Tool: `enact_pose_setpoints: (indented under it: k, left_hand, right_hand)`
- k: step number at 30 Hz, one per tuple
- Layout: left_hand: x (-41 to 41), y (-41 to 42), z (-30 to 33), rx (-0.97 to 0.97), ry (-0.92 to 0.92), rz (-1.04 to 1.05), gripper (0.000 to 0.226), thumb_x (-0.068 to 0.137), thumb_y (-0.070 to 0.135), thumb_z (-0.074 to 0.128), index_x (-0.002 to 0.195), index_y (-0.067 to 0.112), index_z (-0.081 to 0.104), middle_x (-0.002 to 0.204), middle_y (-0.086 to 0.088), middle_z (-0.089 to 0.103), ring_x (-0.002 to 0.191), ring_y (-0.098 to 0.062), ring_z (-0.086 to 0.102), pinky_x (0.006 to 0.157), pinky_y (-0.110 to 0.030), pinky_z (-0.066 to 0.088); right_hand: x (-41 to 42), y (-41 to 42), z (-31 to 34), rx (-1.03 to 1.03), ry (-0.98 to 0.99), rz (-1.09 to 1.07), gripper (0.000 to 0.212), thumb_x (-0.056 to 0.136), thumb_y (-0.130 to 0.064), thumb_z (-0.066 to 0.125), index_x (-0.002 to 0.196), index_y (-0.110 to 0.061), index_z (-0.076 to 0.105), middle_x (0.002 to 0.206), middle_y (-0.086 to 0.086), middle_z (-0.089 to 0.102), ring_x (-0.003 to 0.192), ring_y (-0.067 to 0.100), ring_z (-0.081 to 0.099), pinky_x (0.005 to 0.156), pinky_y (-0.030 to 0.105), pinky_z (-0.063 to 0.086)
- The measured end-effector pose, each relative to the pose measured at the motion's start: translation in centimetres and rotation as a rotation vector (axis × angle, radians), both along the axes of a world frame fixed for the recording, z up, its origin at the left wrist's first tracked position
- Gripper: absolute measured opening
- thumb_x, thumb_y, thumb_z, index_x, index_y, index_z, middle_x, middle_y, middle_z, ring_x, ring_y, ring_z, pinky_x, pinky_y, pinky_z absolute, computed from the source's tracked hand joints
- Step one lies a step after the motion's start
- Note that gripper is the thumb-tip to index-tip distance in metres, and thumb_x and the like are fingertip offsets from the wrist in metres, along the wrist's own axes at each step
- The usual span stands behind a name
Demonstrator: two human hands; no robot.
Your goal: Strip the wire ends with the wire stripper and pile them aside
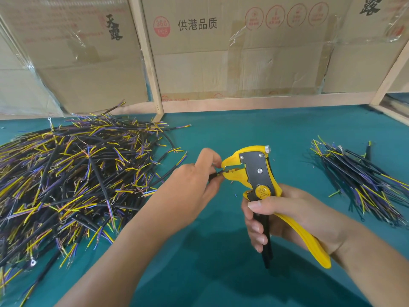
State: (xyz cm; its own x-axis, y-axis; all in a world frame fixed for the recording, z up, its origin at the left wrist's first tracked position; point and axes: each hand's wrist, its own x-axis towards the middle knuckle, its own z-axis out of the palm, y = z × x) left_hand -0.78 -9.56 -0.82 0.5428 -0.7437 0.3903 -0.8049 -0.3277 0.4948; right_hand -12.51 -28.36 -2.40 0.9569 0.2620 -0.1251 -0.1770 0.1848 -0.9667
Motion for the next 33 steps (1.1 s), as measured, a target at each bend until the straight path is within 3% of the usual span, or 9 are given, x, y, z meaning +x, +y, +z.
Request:
enact_pose_setpoints:
  k: [4,15,26,33]
  left_hand:
    - [0.00,0.00,0.02,0.039,0.005,0.031,0.012,0.099,0.018,0.053,0.105,0.016,0.042,0.078,0.002,0.068,0.073,-0.033,0.055,0.072,-0.048,0.044]
    - [0.06,-0.03,0.10,0.080,-0.037,0.031,0.015,0.100,0.024,0.052,0.109,0.016,0.042,0.088,0.004,0.071,0.078,-0.035,0.057,0.072,-0.047,0.047]
    - [0.53,0.08,0.03,0.150,-0.002,0.060,0.016,0.098,0.032,0.045,0.107,0.021,0.038,0.089,0.000,0.070,0.081,-0.036,0.060,0.075,-0.046,0.049]
    - [0.57,0.14,-0.03,0.164,-0.007,0.072,0.019,0.095,0.037,0.041,0.106,0.022,0.037,0.086,0.000,0.070,0.081,-0.035,0.060,0.075,-0.047,0.049]
  right_hand:
    - [-0.10,0.11,-0.05,-0.030,0.001,0.017,0.026,0.087,-0.030,0.069,0.083,-0.005,0.063,0.072,0.013,0.052,0.062,0.029,0.051,0.067,0.044,0.051]
    - [0.04,0.27,-0.23,-0.033,0.028,0.007,0.040,0.089,-0.047,0.071,0.083,-0.008,0.064,0.067,0.008,0.047,0.057,0.026,0.047,0.062,0.041,0.049]
    - [-0.11,0.72,0.28,-0.031,0.129,-0.103,0.048,0.077,-0.059,0.073,0.073,-0.013,0.061,0.056,0.001,0.035,0.042,0.015,0.034,0.044,0.025,0.036]
    - [-0.09,1.00,0.43,-0.044,0.135,-0.115,0.046,0.073,-0.060,0.074,0.068,-0.016,0.060,0.053,-0.001,0.032,0.038,0.012,0.031,0.041,0.021,0.034]
